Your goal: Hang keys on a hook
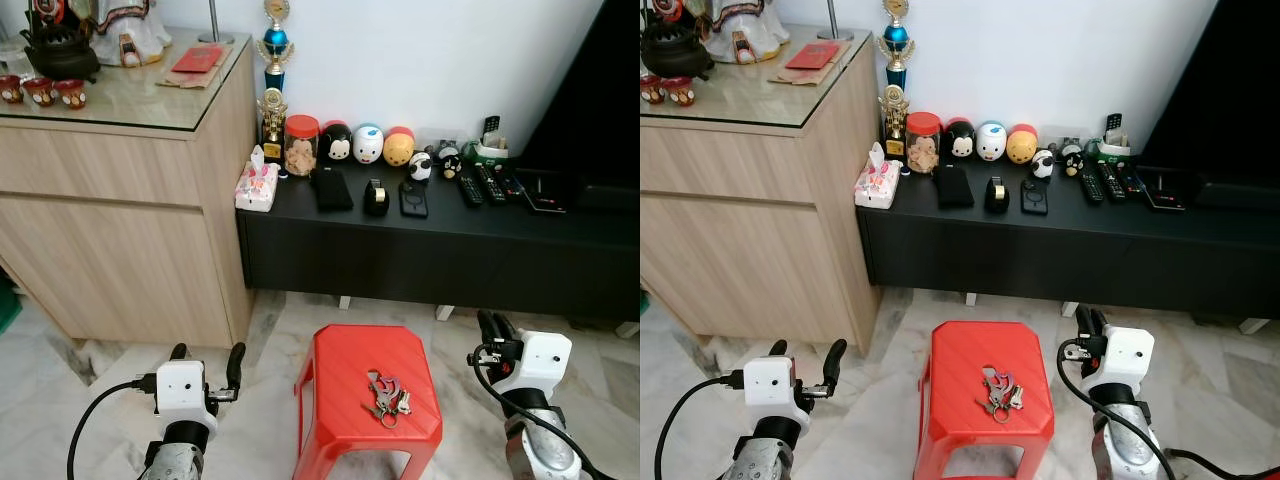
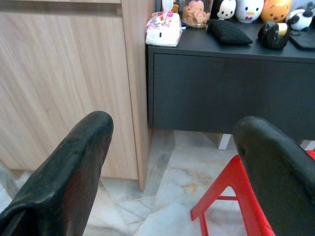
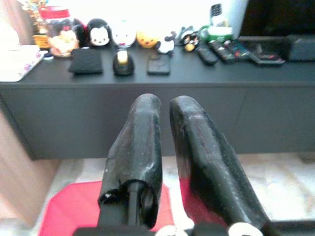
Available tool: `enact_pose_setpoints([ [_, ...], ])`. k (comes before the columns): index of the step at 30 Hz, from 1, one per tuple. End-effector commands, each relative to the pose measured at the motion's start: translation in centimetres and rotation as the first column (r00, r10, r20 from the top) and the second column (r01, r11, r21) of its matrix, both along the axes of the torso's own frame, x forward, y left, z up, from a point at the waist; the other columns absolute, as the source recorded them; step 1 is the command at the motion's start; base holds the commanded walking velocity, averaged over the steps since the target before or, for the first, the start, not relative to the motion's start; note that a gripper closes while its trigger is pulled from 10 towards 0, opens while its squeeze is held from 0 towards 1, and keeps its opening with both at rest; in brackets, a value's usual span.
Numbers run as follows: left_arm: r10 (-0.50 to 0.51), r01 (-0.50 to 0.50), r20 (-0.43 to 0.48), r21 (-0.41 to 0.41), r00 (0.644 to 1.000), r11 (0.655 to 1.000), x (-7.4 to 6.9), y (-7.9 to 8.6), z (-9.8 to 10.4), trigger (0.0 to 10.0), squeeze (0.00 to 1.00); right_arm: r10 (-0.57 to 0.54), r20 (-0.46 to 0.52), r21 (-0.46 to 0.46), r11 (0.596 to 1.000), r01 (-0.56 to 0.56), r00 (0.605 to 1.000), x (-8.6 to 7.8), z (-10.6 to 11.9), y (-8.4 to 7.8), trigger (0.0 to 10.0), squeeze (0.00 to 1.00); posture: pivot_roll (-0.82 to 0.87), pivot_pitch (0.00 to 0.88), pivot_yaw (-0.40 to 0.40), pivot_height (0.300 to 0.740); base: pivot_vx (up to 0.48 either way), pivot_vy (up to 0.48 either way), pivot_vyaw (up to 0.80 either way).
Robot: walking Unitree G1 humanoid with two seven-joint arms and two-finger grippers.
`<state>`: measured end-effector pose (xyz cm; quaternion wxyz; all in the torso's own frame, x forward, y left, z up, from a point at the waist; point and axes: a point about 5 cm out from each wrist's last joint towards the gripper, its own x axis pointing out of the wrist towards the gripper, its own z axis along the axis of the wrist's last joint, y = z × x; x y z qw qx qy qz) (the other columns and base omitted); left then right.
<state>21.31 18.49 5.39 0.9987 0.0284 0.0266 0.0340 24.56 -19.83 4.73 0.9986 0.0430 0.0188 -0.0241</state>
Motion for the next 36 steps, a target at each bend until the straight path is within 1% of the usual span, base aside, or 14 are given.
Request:
enact_pose_setpoints([
  [1,-0.007,0.007,0.011,-0.003,1.0,1.0,0.4,-0.1,0.6,10.0,0.0,0.008,-0.024,0.015,1.0,-0.007,1.0,-0.3,-0.2,0.3,10.0,0.0,0.01,0.0,-0.079,0.74,0.0,0.0,0.0],
  [6,-0.025,0.025,0.017,0.008,1.0,1.0,0.9,-0.2,1.0,10.0,0.0,0.02,-0.016,0.017,1.0,-0.02,1.0,-0.3,0.2,0.4,10.0,0.0,0.0,0.0,-0.052,0.74,0.0,0.0,0.0],
  [9,-0.041,0.04,0.02,0.01,0.999,0.999,1.1,-0.5,1.2,10.0,0.0,0.009,-0.017,0.016,1.0,-0.008,1.0,-0.3,0.1,0.2,10.0,0.0,0.01,0.0,-0.044,0.74,0.0,0.0,0.0],
  [12,-0.049,0.048,0.024,0.015,0.999,0.999,1.3,-0.5,1.3,10.0,0.0,0.014,-0.023,0.012,1.0,-0.013,1.0,-0.1,-0.2,0.6,10.0,0.0,0.02,0.0,-0.041,0.74,0.0,0.0,0.0],
  [15,-0.045,0.044,0.019,0.018,0.999,0.999,1.2,-0.1,1.3,10.0,0.0,0.016,-0.039,0.013,1.0,-0.015,0.999,0.2,-0.4,1.1,10.0,0.0,0.02,0.0,-0.048,0.74,0.0,0.0,0.0],
  [18,-0.035,0.034,0.017,0.02,0.999,0.999,1.2,0.2,1.3,10.0,0.0,0.016,-0.045,0.009,1.0,-0.016,0.999,0.4,-0.3,1.2,10.0,0.0,0.02,0.0,-0.048,0.74,0.0,0.0,0.0],
  [20,-0.028,0.028,0.013,0.02,1.0,0.999,1.2,0.3,1.3,10.0,0.0,0.024,-0.052,-0.001,1.0,-0.024,0.998,0.5,-0.3,1.3,10.0,0.0,0.02,0.0,-0.05,0.73,0.0,0.0,0.0],
  [27,-0.031,0.031,0.0,0.018,1.0,0.999,0.8,0.3,1.0,10.0,0.0,0.037,-0.064,-0.003,0.999,-0.037,0.997,0.4,-0.4,1.5,10.0,0.0,0.02,0.0,-0.054,0.725,0.0,0.0,0.0],
  [36,-0.029,0.029,-0.013,0.016,1.0,0.999,0.7,0.3,1.0,10.0,0.0,0.049,-0.084,-0.007,0.999,-0.05,0.995,0.4,-0.6,1.6,10.0,0.0,0.03,0.0,-0.064,0.675,0.0,0.0,0.0],
])
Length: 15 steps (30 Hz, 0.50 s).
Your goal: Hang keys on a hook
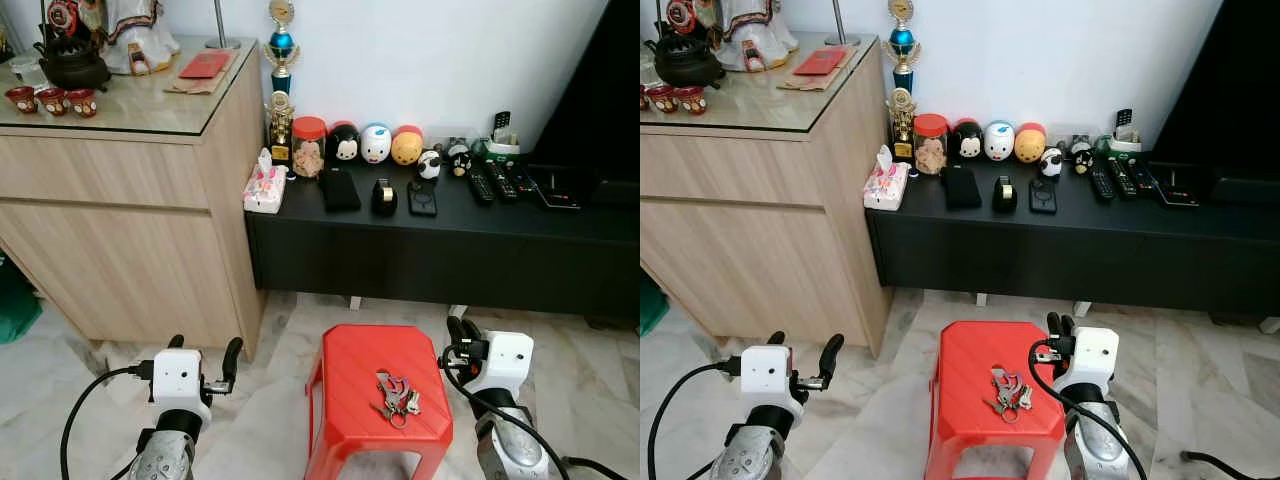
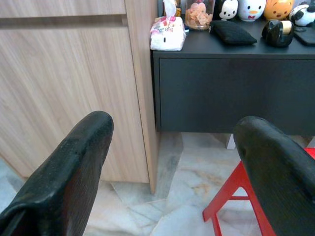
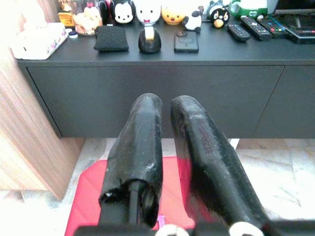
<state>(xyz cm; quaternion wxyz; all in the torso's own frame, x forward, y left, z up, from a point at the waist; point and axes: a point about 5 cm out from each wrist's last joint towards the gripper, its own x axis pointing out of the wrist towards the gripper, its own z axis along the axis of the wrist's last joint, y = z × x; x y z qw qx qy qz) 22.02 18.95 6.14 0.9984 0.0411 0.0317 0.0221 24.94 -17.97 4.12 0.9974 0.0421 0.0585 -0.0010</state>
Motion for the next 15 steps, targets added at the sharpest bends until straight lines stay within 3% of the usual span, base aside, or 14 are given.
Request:
enact_pose_setpoints([
  [1,-0.005,0.005,-0.002,-0.008,1.0,1.0,-0.09,-0.16,0.26,10.0,0.0,0.003,-0.008,-0.011,1.0,-0.004,1.0,0.11,-0.04,-0.2,10.0,0.0,0.03,0.0,-0.065,0.67,0.0,0.0,0.0],
  [5,-0.005,0.005,-0.008,-0.011,1.0,1.0,-0.18,-0.13,0.25,10.0,0.0,0.015,-0.01,-0.011,1.0,-0.015,1.0,0.33,-0.04,-0.1,10.0,0.0,0.03,0.0,-0.066,0.645,0.0,0.0,0.0],
  [15,-0.027,0.027,-0.036,-0.016,0.999,1.0,-0.11,-0.61,-0.05,10.0,0.0,0.039,-0.015,0.005,0.999,-0.039,0.999,0.6,-0.04,0.21,10.0,0.0,0.03,0.0,-0.068,0.641,0.0,0.0,0.0],
])
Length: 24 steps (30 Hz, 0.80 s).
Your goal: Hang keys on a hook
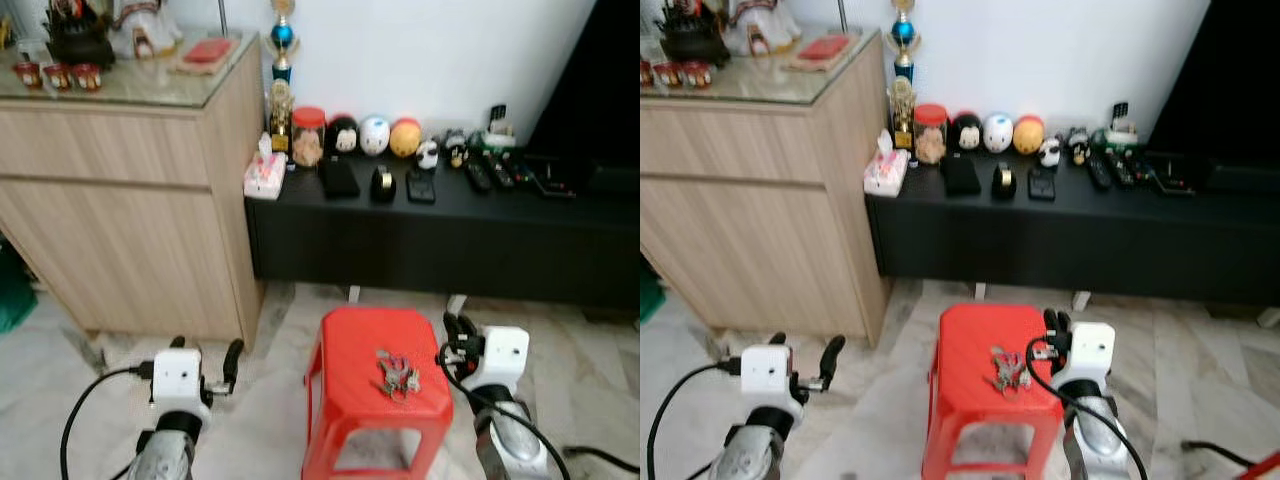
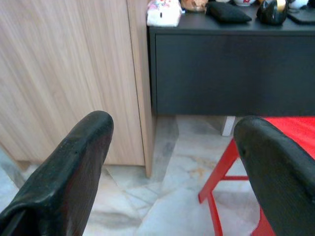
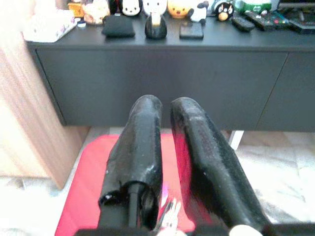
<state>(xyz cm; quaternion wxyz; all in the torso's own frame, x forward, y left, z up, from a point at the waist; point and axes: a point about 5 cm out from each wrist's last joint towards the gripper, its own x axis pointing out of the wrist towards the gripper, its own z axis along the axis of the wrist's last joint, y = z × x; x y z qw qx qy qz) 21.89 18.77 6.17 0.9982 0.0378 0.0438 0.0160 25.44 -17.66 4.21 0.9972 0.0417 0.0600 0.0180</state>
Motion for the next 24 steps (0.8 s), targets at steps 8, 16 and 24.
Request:
enact_pose_setpoints([
  [8,-0.03,0.029,-0.028,-0.026,0.999,0.999,0.0,-0.7,-0.2,10.0,0.0,0.022,-0.043,0.005,1.0,-0.021,0.999,0.0,-0.6,0.2,10.0,0.0,0.03,0.0,-0.072,0.641,0.035,0.0,0.0],
  [16,-0.03,0.029,-0.033,-0.023,0.999,0.999,0.0,-0.8,-0.2,10.0,0.0,0.017,-0.086,-0.007,1.0,-0.018,0.996,-0.1,-1.3,-0.1,10.0,0.0,0.03,0.0,-0.075,0.641,0.35,0.0,0.0],
  [24,-0.038,0.037,-0.04,-0.026,0.998,0.999,-0.1,-0.9,-0.4,10.0,0.0,0.004,-0.117,-0.014,1.0,-0.006,0.993,-0.1,-1.7,-0.1,10.0,0.0,0.03,0.0,-0.078,0.641,0.401,0.0,0.0],
])
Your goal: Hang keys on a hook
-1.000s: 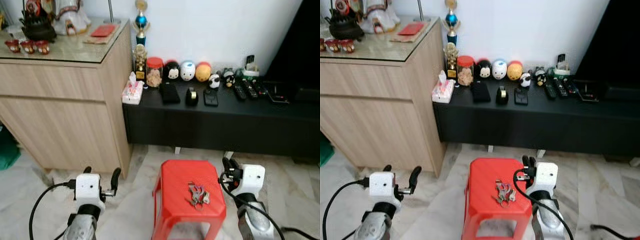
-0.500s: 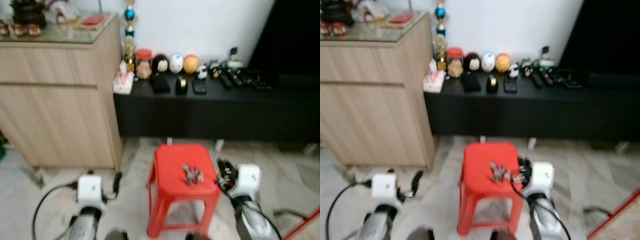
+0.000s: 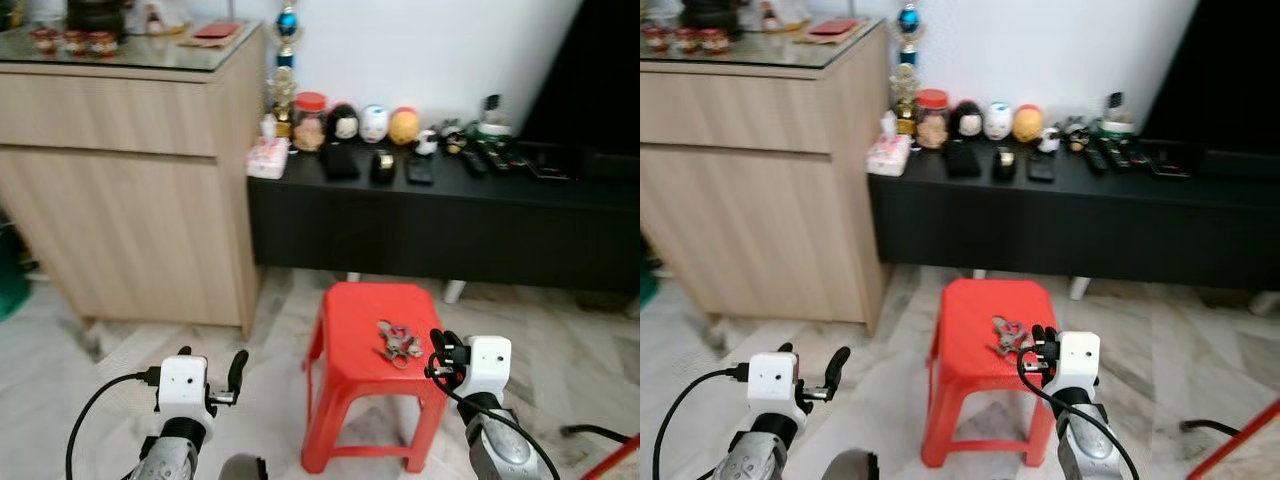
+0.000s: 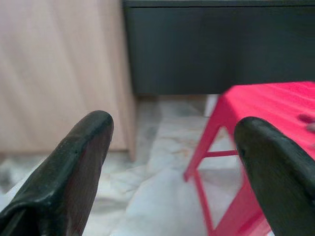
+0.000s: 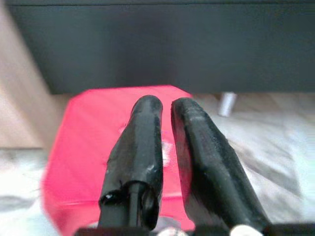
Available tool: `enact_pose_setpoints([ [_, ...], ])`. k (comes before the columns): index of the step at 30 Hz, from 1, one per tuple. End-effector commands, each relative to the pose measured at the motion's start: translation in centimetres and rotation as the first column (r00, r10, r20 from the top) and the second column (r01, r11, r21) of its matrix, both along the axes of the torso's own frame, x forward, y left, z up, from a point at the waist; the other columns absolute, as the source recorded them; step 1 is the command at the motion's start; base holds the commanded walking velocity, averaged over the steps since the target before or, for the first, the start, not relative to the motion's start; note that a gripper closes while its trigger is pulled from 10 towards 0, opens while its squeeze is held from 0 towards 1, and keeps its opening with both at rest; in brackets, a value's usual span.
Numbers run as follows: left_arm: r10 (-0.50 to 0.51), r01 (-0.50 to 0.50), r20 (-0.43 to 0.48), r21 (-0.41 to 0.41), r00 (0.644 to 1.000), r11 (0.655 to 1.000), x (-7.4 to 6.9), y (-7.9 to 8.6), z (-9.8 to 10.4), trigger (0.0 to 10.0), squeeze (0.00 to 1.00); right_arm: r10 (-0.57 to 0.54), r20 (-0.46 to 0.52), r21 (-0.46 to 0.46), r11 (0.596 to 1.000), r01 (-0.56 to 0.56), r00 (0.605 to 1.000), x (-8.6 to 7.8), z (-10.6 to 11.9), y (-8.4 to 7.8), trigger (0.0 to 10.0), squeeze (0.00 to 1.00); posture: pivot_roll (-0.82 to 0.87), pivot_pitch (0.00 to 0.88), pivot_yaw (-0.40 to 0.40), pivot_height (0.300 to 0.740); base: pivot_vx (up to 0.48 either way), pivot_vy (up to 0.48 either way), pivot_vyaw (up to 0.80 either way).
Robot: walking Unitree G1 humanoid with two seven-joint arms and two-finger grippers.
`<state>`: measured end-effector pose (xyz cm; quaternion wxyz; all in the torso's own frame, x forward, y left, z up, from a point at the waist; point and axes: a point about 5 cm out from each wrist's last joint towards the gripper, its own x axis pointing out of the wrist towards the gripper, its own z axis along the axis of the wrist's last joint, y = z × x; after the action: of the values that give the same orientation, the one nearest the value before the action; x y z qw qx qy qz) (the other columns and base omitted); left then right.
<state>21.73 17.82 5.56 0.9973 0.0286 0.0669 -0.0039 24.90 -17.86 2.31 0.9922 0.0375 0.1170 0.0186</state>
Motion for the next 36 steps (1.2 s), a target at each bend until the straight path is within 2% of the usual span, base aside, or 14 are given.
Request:
enact_pose_setpoints([
  [1,0.0,0.0,0.006,-0.004,1.0,1.0,0.1,0.0,0.2,10.0,0.0,-0.006,-0.008,-0.001,1.0,0.006,1.0,0.4,0.0,0.0,10.0,0.0,0.03,0.0,-0.078,0.641,0.405,0.0,0.0],
  [14,-0.008,0.008,0.001,0.002,1.0,1.0,0.1,0.1,0.0,10.0,0.0,-0.011,-0.02,-0.006,1.0,0.01,1.0,0.4,-0.1,0.0,10.0,0.0,0.02,0.0,-0.077,0.641,0.372,0.0,0.0],
  [21,-0.006,0.006,-0.001,0.006,1.0,1.0,0.1,0.2,-0.1,10.0,0.0,-0.023,-0.046,-0.03,0.999,0.022,0.999,0.6,-0.5,-0.4,10.0,0.0,0.03,0.0,-0.078,0.641,0.0,0.0,0.0],
  [24,-0.008,0.008,-0.003,0.007,1.0,1.0,0.1,0.2,-0.1,10.0,0.0,-0.049,-0.095,-0.079,0.996,0.042,0.994,0.8,-1.0,-1.1,10.0,0.0,0.03,0.0,-0.079,0.641,0.0,0.0,0.0],
  [25,-0.01,0.01,-0.005,0.007,1.0,1.0,0.1,0.2,-0.2,10.0,0.0,-0.077,-0.141,-0.12,0.991,0.061,0.987,0.8,-1.5,-1.8,10.0,0.0,0.03,0.0,-0.079,0.641,0.0,0.0,0.0],
  [29,-0.016,0.016,-0.009,0.007,1.0,1.0,0.2,0.1,-0.2,10.0,0.0,-0.107,-0.269,-0.181,0.982,0.059,0.957,0.8,-3.1,-2.9,10.0,0.0,0.02,0.0,-0.077,0.641,0.0,0.0,0.0],
  [31,-0.018,0.018,-0.008,0.007,1.0,1.0,0.3,0.0,-0.2,10.0,0.0,-0.087,-0.327,-0.199,0.98,0.021,0.941,0.8,-3.7,-3.0,10.0,0.0,0.02,0.0,-0.076,0.641,0.0,0.0,0.0],
  [34,-0.025,0.025,-0.006,0.006,1.0,1.0,0.4,0.0,-0.2,10.0,0.0,0.036,-0.436,-0.245,0.957,-0.156,0.899,0.9,-4.5,-2.8,10.0,0.0,0.02,0.0,-0.08,0.641,0.0,0.0,0.0],
  [36,-0.029,0.029,-0.007,0.009,1.0,1.0,0.4,-0.1,-0.1,10.0,0.0,0.042,-0.459,-0.245,0.954,-0.172,0.887,1.2,-4.5,-3.2,10.0,0.0,0.02,0.0,-0.082,0.641,0.0,0.0,0.0],
])
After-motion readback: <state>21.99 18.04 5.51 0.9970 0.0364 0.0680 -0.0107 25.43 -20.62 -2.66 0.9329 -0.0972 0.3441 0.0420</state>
